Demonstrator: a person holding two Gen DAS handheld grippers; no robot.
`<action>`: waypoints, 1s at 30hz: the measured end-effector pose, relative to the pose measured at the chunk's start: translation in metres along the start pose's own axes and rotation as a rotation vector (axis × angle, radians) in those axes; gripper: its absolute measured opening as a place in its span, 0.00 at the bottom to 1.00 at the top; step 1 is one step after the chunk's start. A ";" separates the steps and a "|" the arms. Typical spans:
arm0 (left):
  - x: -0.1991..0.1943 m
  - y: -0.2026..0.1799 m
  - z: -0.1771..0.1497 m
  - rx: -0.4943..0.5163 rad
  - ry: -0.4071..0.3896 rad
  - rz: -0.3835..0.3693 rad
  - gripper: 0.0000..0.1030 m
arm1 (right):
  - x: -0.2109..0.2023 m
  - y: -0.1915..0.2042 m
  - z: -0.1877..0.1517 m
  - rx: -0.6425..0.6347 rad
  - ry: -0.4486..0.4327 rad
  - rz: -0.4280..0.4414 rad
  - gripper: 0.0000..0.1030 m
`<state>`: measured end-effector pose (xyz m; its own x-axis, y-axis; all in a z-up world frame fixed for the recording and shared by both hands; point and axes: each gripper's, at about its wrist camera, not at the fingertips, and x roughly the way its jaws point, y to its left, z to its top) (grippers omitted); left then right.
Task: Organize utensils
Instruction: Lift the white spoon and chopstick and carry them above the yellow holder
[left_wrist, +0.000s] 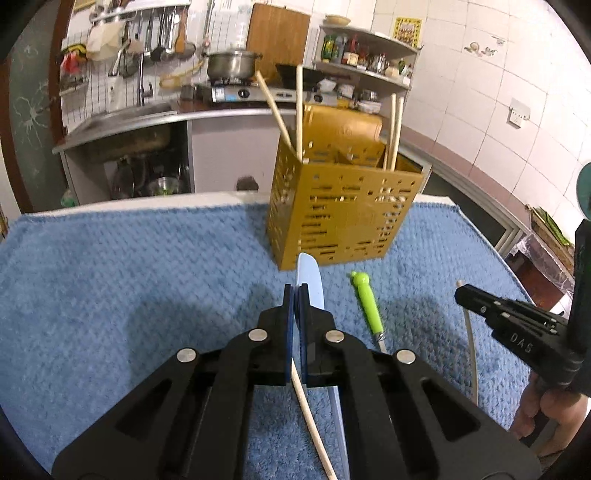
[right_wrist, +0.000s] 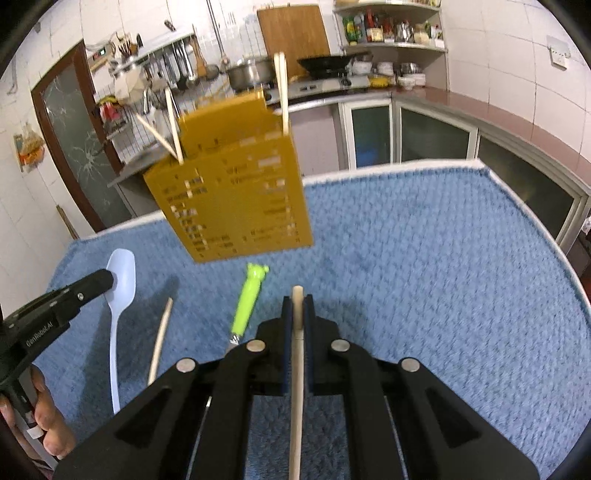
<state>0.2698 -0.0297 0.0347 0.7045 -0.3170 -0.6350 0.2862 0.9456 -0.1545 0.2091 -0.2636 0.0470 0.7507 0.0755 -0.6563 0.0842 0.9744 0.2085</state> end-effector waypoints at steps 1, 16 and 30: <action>-0.005 -0.001 0.001 0.005 -0.013 0.003 0.01 | -0.005 -0.001 0.002 -0.001 -0.014 0.001 0.06; -0.040 -0.013 0.016 0.025 -0.131 0.010 0.01 | -0.051 -0.002 0.023 -0.014 -0.157 0.004 0.06; -0.047 -0.012 0.028 0.022 -0.184 0.013 0.01 | -0.073 0.003 0.033 -0.039 -0.237 0.004 0.06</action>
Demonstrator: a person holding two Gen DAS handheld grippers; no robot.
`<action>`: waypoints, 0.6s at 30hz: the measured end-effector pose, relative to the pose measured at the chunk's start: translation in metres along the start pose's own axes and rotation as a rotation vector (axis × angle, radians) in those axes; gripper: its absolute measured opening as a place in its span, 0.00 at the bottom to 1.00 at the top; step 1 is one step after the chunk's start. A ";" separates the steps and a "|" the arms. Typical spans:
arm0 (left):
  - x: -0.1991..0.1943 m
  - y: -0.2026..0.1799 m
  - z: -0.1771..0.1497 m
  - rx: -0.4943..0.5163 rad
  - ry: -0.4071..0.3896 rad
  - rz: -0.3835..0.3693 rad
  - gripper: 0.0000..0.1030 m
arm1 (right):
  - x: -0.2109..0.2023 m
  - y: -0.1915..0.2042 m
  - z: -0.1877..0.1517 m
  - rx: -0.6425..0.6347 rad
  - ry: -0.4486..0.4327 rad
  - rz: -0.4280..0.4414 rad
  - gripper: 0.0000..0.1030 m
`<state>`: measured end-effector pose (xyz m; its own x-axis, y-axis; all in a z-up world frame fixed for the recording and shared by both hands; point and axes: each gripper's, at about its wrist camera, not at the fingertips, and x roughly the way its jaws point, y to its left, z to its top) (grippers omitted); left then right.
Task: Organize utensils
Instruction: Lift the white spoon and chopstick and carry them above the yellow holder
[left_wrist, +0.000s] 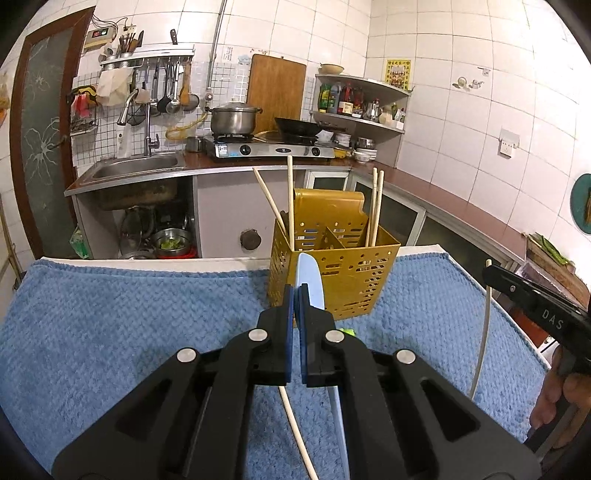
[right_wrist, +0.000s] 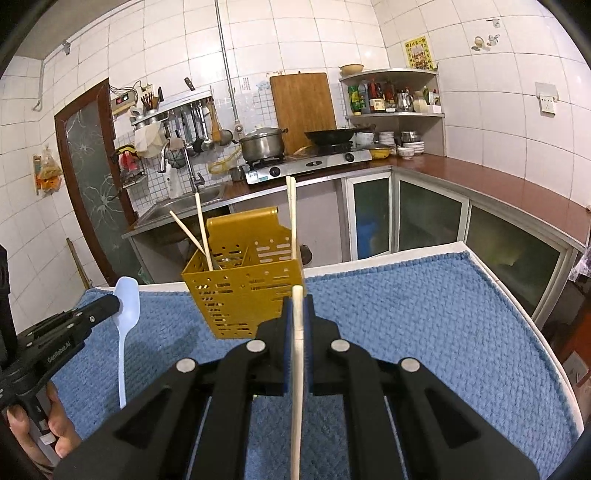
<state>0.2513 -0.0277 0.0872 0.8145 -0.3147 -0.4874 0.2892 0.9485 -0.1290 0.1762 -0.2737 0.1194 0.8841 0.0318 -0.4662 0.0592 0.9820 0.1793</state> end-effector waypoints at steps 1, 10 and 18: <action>0.001 -0.001 -0.001 0.004 0.002 0.000 0.01 | 0.000 -0.001 0.000 0.003 0.000 0.000 0.06; -0.007 -0.003 0.011 0.010 -0.031 -0.003 0.01 | -0.010 0.001 0.016 -0.002 -0.044 -0.001 0.06; -0.008 -0.005 0.035 0.011 -0.065 0.011 0.01 | -0.010 0.006 0.045 -0.019 -0.087 0.009 0.06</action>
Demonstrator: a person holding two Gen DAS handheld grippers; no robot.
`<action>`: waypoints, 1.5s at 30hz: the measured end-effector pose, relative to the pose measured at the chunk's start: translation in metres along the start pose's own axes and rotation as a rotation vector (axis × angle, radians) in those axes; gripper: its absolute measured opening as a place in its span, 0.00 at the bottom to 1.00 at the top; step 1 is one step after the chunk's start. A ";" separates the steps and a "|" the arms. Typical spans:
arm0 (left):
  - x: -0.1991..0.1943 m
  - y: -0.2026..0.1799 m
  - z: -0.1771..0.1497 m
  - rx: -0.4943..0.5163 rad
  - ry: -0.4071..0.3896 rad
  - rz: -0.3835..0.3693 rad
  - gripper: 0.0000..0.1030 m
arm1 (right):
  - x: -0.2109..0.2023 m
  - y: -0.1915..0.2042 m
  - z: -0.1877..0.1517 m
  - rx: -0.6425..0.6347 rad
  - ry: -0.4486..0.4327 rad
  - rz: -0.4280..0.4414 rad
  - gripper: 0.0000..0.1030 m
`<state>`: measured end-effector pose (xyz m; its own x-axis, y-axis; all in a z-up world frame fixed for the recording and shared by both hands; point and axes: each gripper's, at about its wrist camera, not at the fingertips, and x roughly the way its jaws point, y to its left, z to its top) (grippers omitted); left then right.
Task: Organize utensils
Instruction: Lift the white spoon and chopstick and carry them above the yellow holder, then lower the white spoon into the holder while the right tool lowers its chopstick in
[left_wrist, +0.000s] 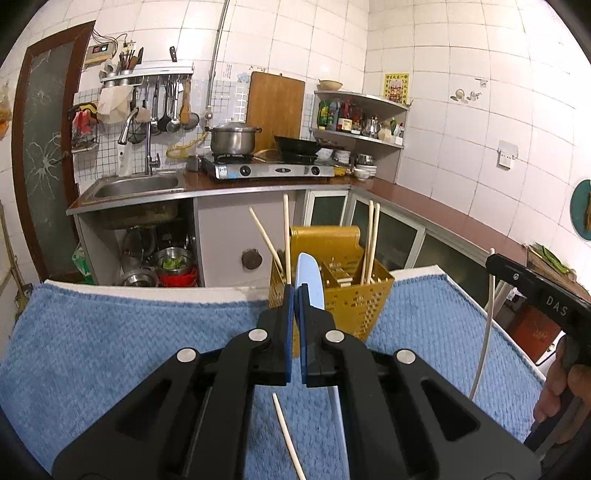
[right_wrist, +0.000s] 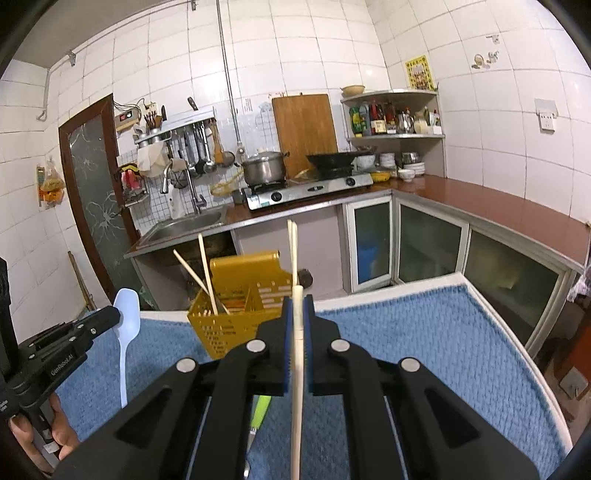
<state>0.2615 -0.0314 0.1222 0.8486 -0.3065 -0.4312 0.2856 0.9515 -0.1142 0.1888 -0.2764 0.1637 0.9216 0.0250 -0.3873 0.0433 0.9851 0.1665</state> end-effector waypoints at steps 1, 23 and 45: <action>0.000 0.000 0.002 -0.001 -0.003 0.001 0.01 | 0.001 0.001 0.004 -0.002 -0.005 0.001 0.06; 0.068 -0.007 0.103 0.065 -0.125 0.045 0.01 | 0.070 0.017 0.119 -0.005 -0.150 0.023 0.06; 0.156 -0.014 0.085 0.102 -0.222 0.103 0.01 | 0.144 0.027 0.117 -0.040 -0.244 0.015 0.06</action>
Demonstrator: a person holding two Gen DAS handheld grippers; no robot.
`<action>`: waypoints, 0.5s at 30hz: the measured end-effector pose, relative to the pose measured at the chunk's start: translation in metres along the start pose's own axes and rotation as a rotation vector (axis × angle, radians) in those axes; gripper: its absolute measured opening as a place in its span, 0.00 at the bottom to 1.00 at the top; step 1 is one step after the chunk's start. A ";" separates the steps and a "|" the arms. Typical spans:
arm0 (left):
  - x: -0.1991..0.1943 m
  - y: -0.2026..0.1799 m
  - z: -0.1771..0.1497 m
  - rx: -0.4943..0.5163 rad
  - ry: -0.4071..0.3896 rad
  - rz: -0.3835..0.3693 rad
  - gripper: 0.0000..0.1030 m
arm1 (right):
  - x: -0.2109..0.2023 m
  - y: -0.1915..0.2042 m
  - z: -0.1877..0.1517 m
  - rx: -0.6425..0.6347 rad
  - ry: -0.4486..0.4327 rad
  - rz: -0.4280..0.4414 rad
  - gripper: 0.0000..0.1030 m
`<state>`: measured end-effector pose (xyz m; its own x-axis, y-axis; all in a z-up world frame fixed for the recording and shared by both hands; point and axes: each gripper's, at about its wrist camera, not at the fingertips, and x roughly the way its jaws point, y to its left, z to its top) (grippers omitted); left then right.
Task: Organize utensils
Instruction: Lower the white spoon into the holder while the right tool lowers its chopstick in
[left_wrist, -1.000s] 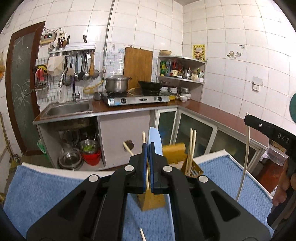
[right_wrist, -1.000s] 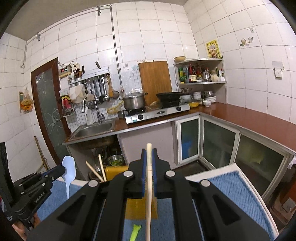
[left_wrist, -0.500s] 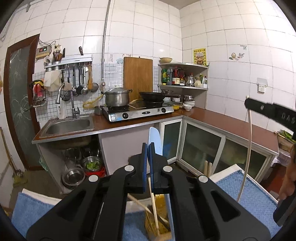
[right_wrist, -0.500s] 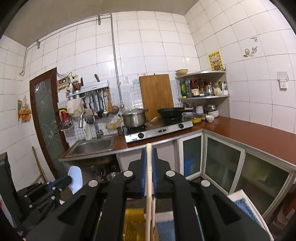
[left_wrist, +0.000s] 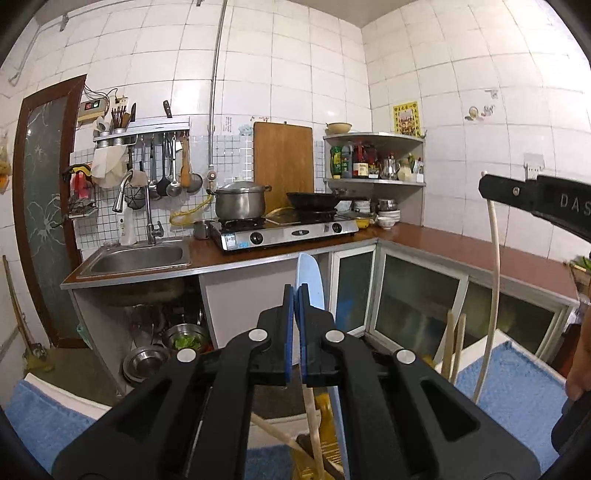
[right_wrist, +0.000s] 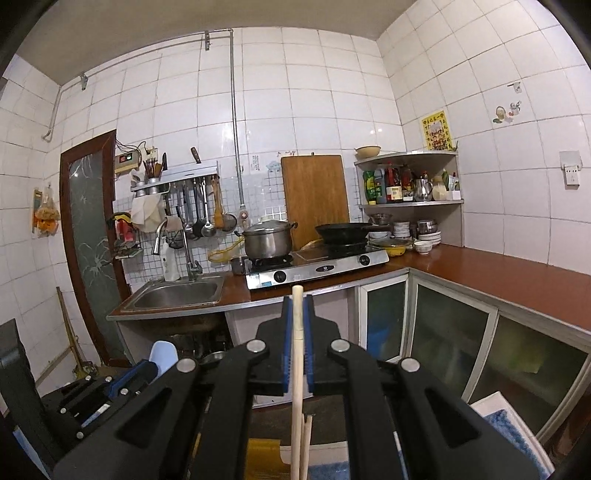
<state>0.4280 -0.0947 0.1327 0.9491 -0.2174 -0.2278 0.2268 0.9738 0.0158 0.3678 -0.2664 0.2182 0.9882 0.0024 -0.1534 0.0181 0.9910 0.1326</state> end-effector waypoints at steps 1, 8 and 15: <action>0.000 0.000 -0.005 0.000 -0.001 0.000 0.01 | 0.000 -0.002 -0.005 0.005 0.000 0.003 0.06; -0.010 0.005 -0.028 0.002 -0.024 0.009 0.01 | 0.001 -0.010 -0.039 0.010 0.026 0.018 0.06; -0.009 0.006 -0.039 -0.002 0.006 -0.013 0.01 | 0.001 -0.016 -0.076 0.009 0.055 0.031 0.06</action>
<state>0.4120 -0.0841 0.0974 0.9447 -0.2299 -0.2339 0.2390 0.9710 0.0109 0.3567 -0.2717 0.1421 0.9785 0.0404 -0.2022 -0.0105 0.9891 0.1470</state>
